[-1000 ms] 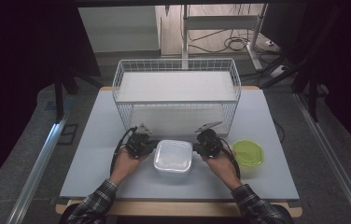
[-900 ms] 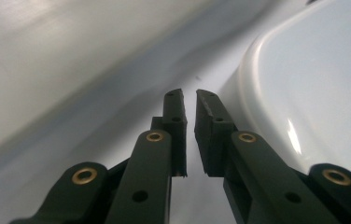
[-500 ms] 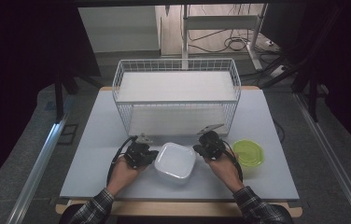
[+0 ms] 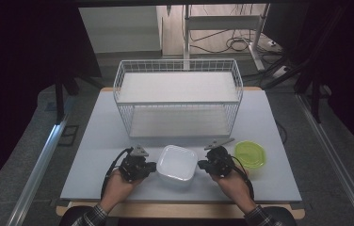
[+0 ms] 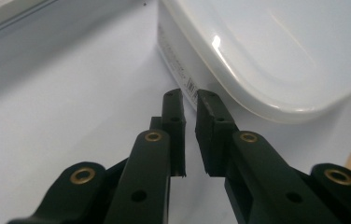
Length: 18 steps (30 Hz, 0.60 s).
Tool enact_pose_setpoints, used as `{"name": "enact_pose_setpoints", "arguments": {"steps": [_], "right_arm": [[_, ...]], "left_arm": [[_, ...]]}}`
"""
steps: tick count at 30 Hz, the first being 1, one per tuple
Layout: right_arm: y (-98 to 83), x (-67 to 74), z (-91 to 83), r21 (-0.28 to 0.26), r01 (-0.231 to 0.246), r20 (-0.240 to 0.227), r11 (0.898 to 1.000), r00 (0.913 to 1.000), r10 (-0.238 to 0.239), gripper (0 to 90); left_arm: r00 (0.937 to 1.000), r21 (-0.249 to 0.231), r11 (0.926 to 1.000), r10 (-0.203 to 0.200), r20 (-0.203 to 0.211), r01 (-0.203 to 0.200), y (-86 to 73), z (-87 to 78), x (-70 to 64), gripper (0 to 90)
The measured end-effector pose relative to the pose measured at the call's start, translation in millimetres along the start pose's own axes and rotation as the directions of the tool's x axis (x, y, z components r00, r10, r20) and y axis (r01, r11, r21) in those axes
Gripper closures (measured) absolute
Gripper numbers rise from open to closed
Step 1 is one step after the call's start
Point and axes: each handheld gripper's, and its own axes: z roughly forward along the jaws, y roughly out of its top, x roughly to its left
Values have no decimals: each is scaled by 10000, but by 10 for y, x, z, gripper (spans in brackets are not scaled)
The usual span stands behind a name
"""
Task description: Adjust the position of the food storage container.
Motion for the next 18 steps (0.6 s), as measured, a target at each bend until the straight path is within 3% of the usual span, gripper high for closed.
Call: {"name": "enact_pose_setpoints", "arguments": {"steps": [3, 7, 11, 12, 13, 14, 15, 16, 17, 18], "right_arm": [[36, -46, 64, 2, -139, -127, 9999, 9998, 139, 879], [53, -73, 113, 16, -114, -66, 9999, 9999, 114, 880], [16, -66, 23, -232, 358, 288, 9991, 9990, -351, 848], [-21, -68, -60, -524, 452, 303, 9976, 9986, -437, 796], [-21, -68, -60, -524, 452, 303, 9976, 9986, -437, 796], [-55, -87, -131, -832, 599, 252, 9947, 9980, -580, 715], [-55, -87, -131, -832, 599, 252, 9947, 9980, -580, 715], [-65, -97, -158, -1044, 623, 167, 9926, 9980, -609, 641], [-70, -105, -179, -1221, 638, 63, 9905, 9980, -635, 555], [-83, -105, -203, -1543, 656, -93, 9858, 9977, -679, 406]], "left_arm": [[9998, 40, 10000, 25, 221, -26, -26, -13, -40, 813], [9998, 91, 9998, 165, 148, -166, -35, -20, -71, 790], [9997, -165, 9997, 173, -167, -176, -48, -84, -13, 695], [9995, -280, 9994, 208, -236, -214, -56, -102, 5, 556], [9988, -391, 9987, 320, -378, -335, -66, -121, 27, 556], [9964, -661, 9959, 571, -619, -612, -95, -158, 62, 399], [9964, -661, 9959, 571, -619, -612, -95, -158, 62, 337], [9954, -760, 9950, 594, -756, -652, -109, -174, 71, 337], [9948, -812, 9940, 668, -765, -730, -125, -192, 82, 280], [9935, -908, 9916, 858, -744, -924, -161, -222, 87, 201]]}}
